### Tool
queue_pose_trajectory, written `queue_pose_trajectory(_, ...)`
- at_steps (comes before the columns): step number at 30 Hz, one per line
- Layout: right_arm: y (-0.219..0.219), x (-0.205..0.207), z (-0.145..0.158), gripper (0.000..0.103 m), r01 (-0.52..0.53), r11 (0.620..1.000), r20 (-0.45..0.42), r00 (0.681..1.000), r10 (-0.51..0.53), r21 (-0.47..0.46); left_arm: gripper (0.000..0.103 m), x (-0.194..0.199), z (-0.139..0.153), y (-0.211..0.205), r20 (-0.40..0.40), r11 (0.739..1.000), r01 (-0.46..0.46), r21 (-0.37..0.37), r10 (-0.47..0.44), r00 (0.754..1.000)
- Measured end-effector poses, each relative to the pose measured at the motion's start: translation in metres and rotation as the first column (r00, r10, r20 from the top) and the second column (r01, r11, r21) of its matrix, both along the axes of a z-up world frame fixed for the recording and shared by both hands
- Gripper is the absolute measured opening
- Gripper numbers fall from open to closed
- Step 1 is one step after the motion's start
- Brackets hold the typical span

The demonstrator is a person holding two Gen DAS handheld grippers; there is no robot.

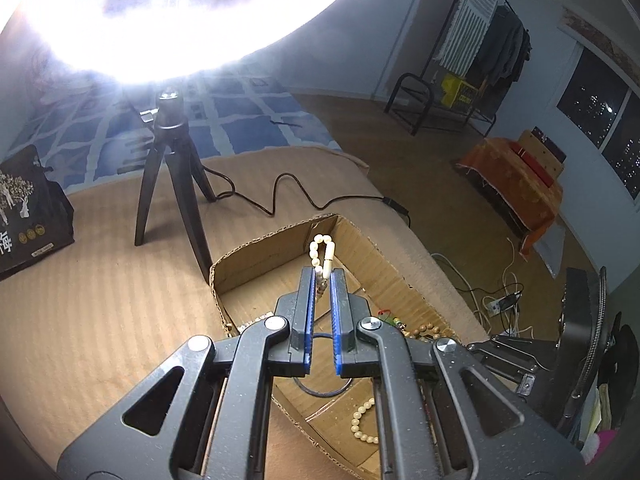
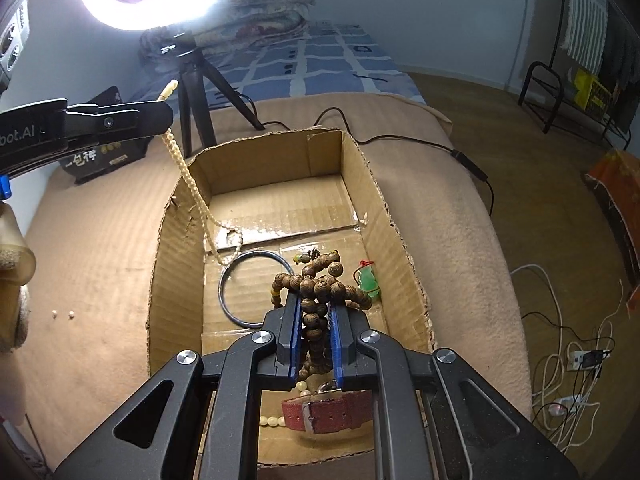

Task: Organize jewelry
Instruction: 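Lower both tools into the box and open them to release the jewelry, then move both open tools back to the loose pearl earrings on the blanket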

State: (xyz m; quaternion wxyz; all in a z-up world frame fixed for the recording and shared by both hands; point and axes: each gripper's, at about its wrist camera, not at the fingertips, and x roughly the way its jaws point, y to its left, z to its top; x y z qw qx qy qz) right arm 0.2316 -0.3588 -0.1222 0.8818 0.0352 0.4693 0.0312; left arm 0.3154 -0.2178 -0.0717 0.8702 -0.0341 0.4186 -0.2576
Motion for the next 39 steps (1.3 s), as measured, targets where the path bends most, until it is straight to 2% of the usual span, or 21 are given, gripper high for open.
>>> queue_pose_trajectory(5, 0.002, 0.001, 0.0, 0.011, -0.004, 1.0, -0.004, 1.0, 0.004, -0.007, 0.005, -0.001, 0.001, 0.001, -0.001, 1.0, 0.001, -0.003, -0.001, 1.0)
queue_pose_trajectory(7, 0.002, 0.002, -0.001, 0.018, -0.003, 1.0, -0.01, 1.0, 0.003, 0.001, 0.005, -0.001, 0.002, 0.001, -0.01, 1.0, -0.002, -0.004, 0.002, 1.0)
queue_pose_trajectory(9, 0.003, 0.001, 0.0, 0.035, 0.002, 1.0, -0.009, 1.0, -0.002, 0.002, 0.005, -0.001, 0.002, 0.002, -0.017, 1.0, -0.005, -0.001, 0.005, 1.0)
queue_pose_trajectory(10, 0.003, 0.001, 0.001, 0.037, 0.003, 1.0, -0.004, 1.0, -0.003, 0.001, 0.005, -0.002, 0.002, 0.003, -0.017, 1.0, -0.006, 0.0, 0.006, 1.0)
queue_pose_trajectory(18, 0.003, -0.003, 0.006, 0.037, 0.014, 1.0, 0.007, 1.0, -0.014, 0.001, 0.005, -0.01, 0.002, 0.013, -0.017, 1.0, -0.023, 0.017, 0.023, 1.0)
queue_pose_trajectory(29, 0.013, -0.018, 0.029, 0.038, 0.012, 1.0, 0.049, 0.999, -0.013, 0.015, 0.005, -0.033, 0.028, 0.04, 0.033, 0.998, -0.045, 0.04, 0.043, 0.999)
queue_pose_trajectory(33, 0.02, -0.024, 0.039, 0.046, 0.008, 1.0, 0.077, 0.997, -0.009, 0.018, 0.005, -0.044, 0.037, 0.056, 0.048, 0.997, -0.056, 0.044, 0.054, 0.997)
queue_pose_trajectory(37, 0.03, -0.032, 0.049, 0.049, -0.002, 0.999, 0.098, 0.995, -0.001, 0.034, 0.005, -0.059, 0.047, 0.075, 0.064, 0.996, -0.069, 0.05, 0.066, 0.996)
queue_pose_trajectory(38, 0.032, -0.033, 0.05, 0.053, -0.006, 0.999, 0.101, 0.995, 0.002, 0.038, 0.005, -0.062, 0.048, 0.081, 0.066, 0.996, -0.073, 0.052, 0.07, 0.995)
queue_pose_trajectory(39, 0.036, -0.036, 0.052, 0.061, -0.012, 0.999, 0.107, 0.994, 0.007, 0.044, 0.012, -0.064, 0.048, 0.085, 0.066, 0.996, -0.076, 0.055, 0.073, 0.995)
